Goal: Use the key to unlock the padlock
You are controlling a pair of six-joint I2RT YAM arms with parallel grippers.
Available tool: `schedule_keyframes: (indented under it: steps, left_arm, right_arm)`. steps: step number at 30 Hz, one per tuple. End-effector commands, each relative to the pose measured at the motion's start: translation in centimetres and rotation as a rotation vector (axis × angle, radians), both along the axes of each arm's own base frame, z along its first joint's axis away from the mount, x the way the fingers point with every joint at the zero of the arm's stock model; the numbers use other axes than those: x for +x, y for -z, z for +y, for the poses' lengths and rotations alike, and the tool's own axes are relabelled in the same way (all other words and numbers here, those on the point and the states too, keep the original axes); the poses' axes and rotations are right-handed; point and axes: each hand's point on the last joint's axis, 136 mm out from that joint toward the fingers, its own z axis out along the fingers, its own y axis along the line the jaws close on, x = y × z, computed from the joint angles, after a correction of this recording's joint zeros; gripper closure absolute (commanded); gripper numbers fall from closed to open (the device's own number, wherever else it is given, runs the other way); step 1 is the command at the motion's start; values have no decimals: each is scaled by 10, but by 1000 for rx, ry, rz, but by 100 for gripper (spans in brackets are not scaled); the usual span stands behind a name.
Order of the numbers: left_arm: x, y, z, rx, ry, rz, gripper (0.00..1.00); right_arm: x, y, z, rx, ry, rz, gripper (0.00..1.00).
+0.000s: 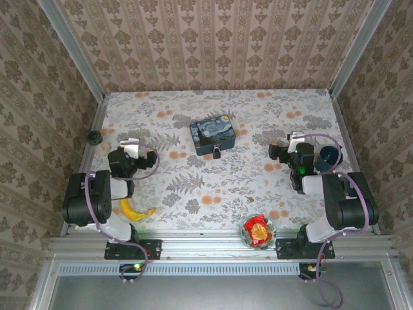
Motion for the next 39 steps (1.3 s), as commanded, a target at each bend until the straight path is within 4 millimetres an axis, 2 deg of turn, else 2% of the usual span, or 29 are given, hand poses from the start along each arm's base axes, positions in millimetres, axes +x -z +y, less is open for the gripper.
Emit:
schedule_keyframes:
  steps: [1, 4, 5, 7, 13, 17, 20, 25, 33, 34, 36, 39]
  left_arm:
    - [4, -12, 0, 2, 7, -36, 0]
    - [4, -16, 10, -4, -58, -49, 0]
    - [2, -18, 13, -6, -73, -57, 0]
    - [-2, -24, 20, -10, -119, -73, 0]
    - [-12, -44, 27, -11, -169, -87, 0]
    - [-21, -60, 29, -31, -212, -76, 0]
    - [-29, -75, 22, -84, -235, -105, 0]
    - [-43, -95, -20, -103, -174, -158, 0]
    - [-61, -89, -98, -216, -19, -78, 0]
    - [-66, -89, -113, -218, 16, -73, 0]
    - [-70, -88, -128, -217, 50, -63, 0]
    - [-71, -82, -143, -219, 83, -37, 0]
  right_arm:
    - [4, -20, -4, -17, 27, -24, 0]
    - [-3, -27, -9, -16, 59, -6, 0]
    - [-5, -37, -11, -15, 71, -14, 0]
    - [-13, -42, -16, -7, 105, 21, 0]
    - [-42, -57, -23, 64, 195, 74, 0]
    - [-66, -61, -19, 98, 231, 150, 0]
    - [-86, -62, -8, 108, 231, 230, 0]
    - [-119, -64, 19, 108, 229, 363, 14]
    - [-164, -33, 59, 135, 296, 619, 38]
    - [-168, -27, 65, 138, 301, 651, 40]
    - [-176, -18, 77, 144, 299, 705, 41]
    - [-183, -7, 100, 188, 279, 767, 44]
